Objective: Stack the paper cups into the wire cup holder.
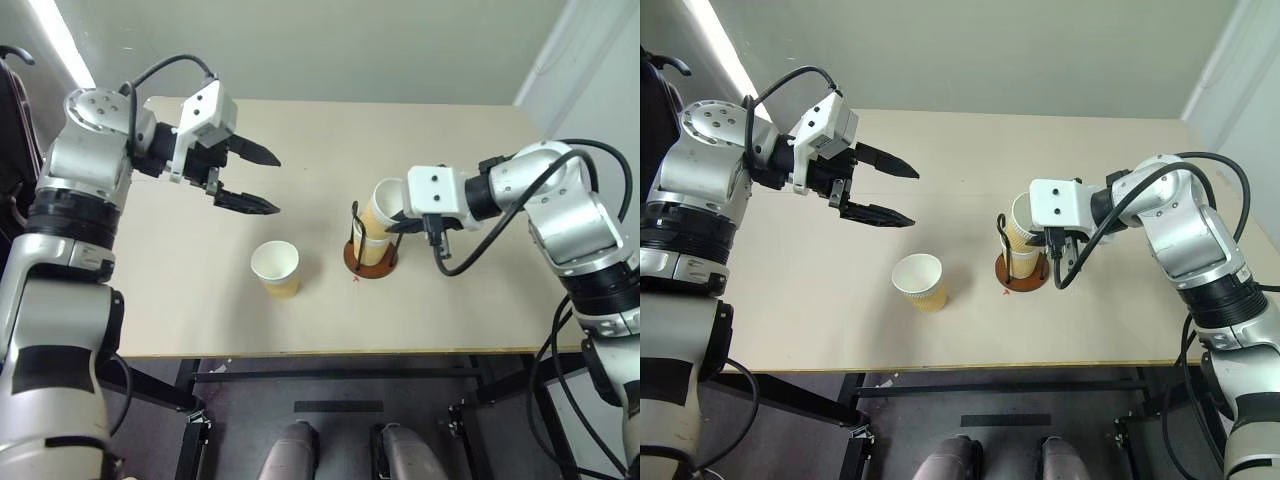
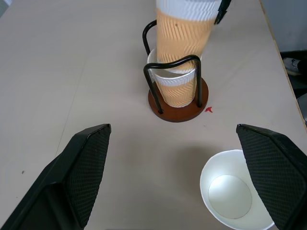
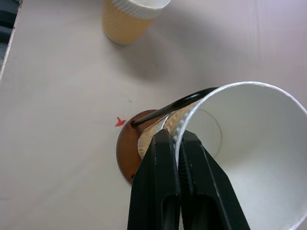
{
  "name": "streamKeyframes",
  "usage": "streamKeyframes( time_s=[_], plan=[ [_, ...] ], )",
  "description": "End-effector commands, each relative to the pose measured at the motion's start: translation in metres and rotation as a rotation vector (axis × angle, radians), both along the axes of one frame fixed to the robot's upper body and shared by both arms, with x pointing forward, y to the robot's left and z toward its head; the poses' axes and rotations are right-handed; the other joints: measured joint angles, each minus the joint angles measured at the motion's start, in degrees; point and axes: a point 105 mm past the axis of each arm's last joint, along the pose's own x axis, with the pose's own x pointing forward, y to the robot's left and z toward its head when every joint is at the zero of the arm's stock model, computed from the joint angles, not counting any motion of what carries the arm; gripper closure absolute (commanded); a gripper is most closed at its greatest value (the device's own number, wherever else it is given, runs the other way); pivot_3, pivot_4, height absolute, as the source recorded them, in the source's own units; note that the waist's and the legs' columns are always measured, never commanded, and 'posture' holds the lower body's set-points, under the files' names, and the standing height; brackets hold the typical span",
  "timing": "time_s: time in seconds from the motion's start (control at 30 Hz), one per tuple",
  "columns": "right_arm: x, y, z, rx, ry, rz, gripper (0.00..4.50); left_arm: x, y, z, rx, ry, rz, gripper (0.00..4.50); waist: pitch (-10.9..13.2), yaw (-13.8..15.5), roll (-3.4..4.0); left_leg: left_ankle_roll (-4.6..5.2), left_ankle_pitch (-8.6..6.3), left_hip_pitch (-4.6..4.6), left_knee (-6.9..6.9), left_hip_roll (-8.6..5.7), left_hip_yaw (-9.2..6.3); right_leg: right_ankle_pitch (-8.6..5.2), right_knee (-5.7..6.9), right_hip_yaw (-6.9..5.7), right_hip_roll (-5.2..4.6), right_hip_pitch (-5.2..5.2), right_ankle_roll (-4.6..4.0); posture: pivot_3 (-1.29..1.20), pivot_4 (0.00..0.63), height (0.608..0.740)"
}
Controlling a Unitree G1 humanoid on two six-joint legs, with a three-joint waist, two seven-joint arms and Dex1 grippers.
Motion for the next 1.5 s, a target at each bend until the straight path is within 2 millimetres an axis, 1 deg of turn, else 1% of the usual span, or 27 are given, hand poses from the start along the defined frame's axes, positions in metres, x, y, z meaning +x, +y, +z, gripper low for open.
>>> streamKeyframes(
  time_s=[0.03, 0.23, 0.27, 0.3, 0.37, 0.53, 0.63, 0.73, 0.8, 0.9, 0.97, 1.07, 1.2, 1.27, 1.4, 1.5],
  plan=[
    [0.002, 0.003, 0.004, -0.020, -0.050, 0.012, 4.47, -0.007, -0.002, 0.013, -0.006, -0.031, -0.038, 0.00, 0.0, 0.0, 0.00, 0.00, 0.00, 0.00, 0.00, -0.01, 0.01, 0.00, 0.00, -0.01, 0.01, 0.00, -0.01, 0.00, 0.150, 0.740],
    [0.005, 0.011, 0.006, 0.009, -0.059, 0.017, 4.47, -0.006, -0.003, 0.013, -0.007, -0.029, -0.039, 0.00, 0.0, -0.1, 0.00, 0.00, 0.00, 0.01, 0.00, -0.01, 0.02, 0.01, 0.01, -0.03, 0.03, -0.01, -0.02, 0.00, 0.150, 0.740],
    [0.005, 0.013, 0.007, 0.018, -0.058, 0.019, 4.10, -0.006, -0.003, 0.013, -0.006, -0.029, -0.040, 0.00, 0.0, -0.1, 0.00, 0.00, 0.00, 0.01, 0.00, -0.01, 0.00, 0.01, 0.01, -0.02, 0.02, -0.01, -0.02, 0.00, 0.150, 0.740],
    [0.005, 0.014, 0.008, 0.024, -0.059, 0.018, 3.93, -0.006, -0.003, 0.013, -0.006, -0.029, -0.040, 0.00, 0.0, -0.1, 0.00, 0.00, 0.00, 0.01, 0.00, 0.00, -0.01, 0.01, 0.00, -0.01, 0.01, 0.00, -0.02, 0.00, 0.150, 0.740],
    [0.006, 0.014, 0.010, 0.034, -0.057, 0.014, 3.33, -0.006, -0.003, 0.013, -0.006, -0.030, -0.041, 0.00, 0.0, -0.1, 0.00, 0.00, 0.00, 0.00, -0.01, -0.01, 0.00, 0.01, 0.00, -0.02, 0.01, 0.00, -0.03, 0.00, 0.150, 0.740],
    [0.004, 0.017, 0.017, 0.074, -0.038, 0.016, 1.57, -0.005, -0.004, 0.012, -0.005, -0.030, -0.041, 0.00, 0.0, 0.0, 0.00, -0.01, 0.00, 0.00, -0.01, -0.02, 0.00, 0.00, -0.01, -0.03, 0.01, 0.00, -0.05, 0.00, 0.150, 0.740],
    [0.003, 0.020, 0.029, 0.140, -0.038, 0.009, 0.55, -0.005, -0.004, 0.012, -0.006, -0.026, -0.042, 0.00, 0.0, -0.1, 0.00, -0.03, 0.02, 0.00, -0.02, -0.01, 0.01, -0.02, 0.00, -0.02, 0.01, -0.01, -0.08, 0.00, 0.150, 0.740],
    [0.000, 0.023, 0.044, 0.215, -0.039, 0.009, 0.55, -0.005, -0.004, 0.010, -0.001, -0.024, -0.039, 0.00, 0.0, -0.1, 0.00, -0.05, 0.03, 0.00, -0.04, -0.01, -0.01, -0.02, 0.00, -0.02, 0.02, -0.02, -0.08, 0.00, 0.150, 0.740],
    [-0.004, 0.025, 0.058, 0.292, -0.030, 0.010, 0.55, -0.004, -0.002, 0.009, 0.012, -0.027, -0.032, 0.00, 0.0, -0.1, 0.00, -0.05, 0.03, 0.00, -0.05, -0.02, 0.00, -0.04, 0.00, -0.02, 0.02, -0.02, -0.10, 0.00, 0.150, 0.740],
    [-0.021, 0.030, 0.076, 0.422, 0.032, 0.039, 0.55, -0.002, 0.007, 0.007, 0.053, -0.041, 0.000, 0.00, 0.0, -0.1, 0.00, -0.06, 0.04, 0.00, -0.09, -0.02, 0.01, -0.04, -0.01, -0.02, 0.02, -0.03, -0.11, 0.00, 0.150, 0.740],
    [-0.032, 0.033, 0.082, 0.465, 0.078, 0.063, 0.55, 0.001, 0.015, 0.006, 0.092, -0.061, 0.027, 0.00, 0.0, -0.1, 0.00, -0.27, 0.16, 0.00, -0.15, -0.02, 0.02, -0.07, -0.03, 0.00, 0.02, -0.05, -0.16, 0.00, 0.150, 0.740],
    [-0.045, 0.037, 0.079, 0.470, 0.122, 0.087, 0.55, 0.003, 0.027, 0.005, 0.143, -0.091, 0.061, 0.00, 0.0, -0.1, -0.01, -0.55, 0.33, 0.02, -0.30, -0.02, 0.00, -0.13, -0.04, -0.01, 0.04, -0.08, -0.25, 0.00, 0.150, 0.740],
    [-0.051, 0.041, 0.071, 0.451, 0.150, 0.105, 0.55, -0.006, 0.032, 0.009, 0.138, -0.096, 0.055, 0.00, 0.0, -0.1, -0.03, -0.52, 0.33, 0.00, -0.53, -0.05, 0.00, -0.16, -0.02, -0.06, 0.08, -0.22, -0.31, 0.00, 0.150, 0.740],
    [-0.050, 0.043, 0.067, 0.436, 0.142, 0.107, 0.55, -0.012, 0.033, 0.009, 0.144, -0.094, 0.046, 0.00, 0.0, -0.1, -0.05, -0.52, 0.34, -0.01, -0.67, -0.05, -0.02, -0.17, -0.01, -0.03, 0.04, -0.30, -0.35, 0.00, 0.150, 0.740],
    [-0.040, 0.052, 0.050, 0.377, 0.101, 0.110, 0.55, -0.026, 0.038, 0.010, 0.137, -0.076, 0.035, 0.00, 0.0, -0.3, -0.07, -0.54, 0.36, 0.08, -0.86, 0.03, -0.07, -0.18, 0.10, -0.07, 0.07, -0.37, -0.38, 0.00, 0.150, 0.740],
    [-0.034, 0.065, 0.032, 0.328, 0.080, 0.139, 0.55, -0.036, 0.046, 0.013, 0.115, -0.058, 0.055, 0.00, 0.0, -0.4, -0.06, -0.62, 0.40, 0.08, -0.85, 0.09, -0.12, -0.17, 0.39, -0.14, 0.09, -0.50, -0.37, 0.00, 0.150, 0.740]
  ],
)
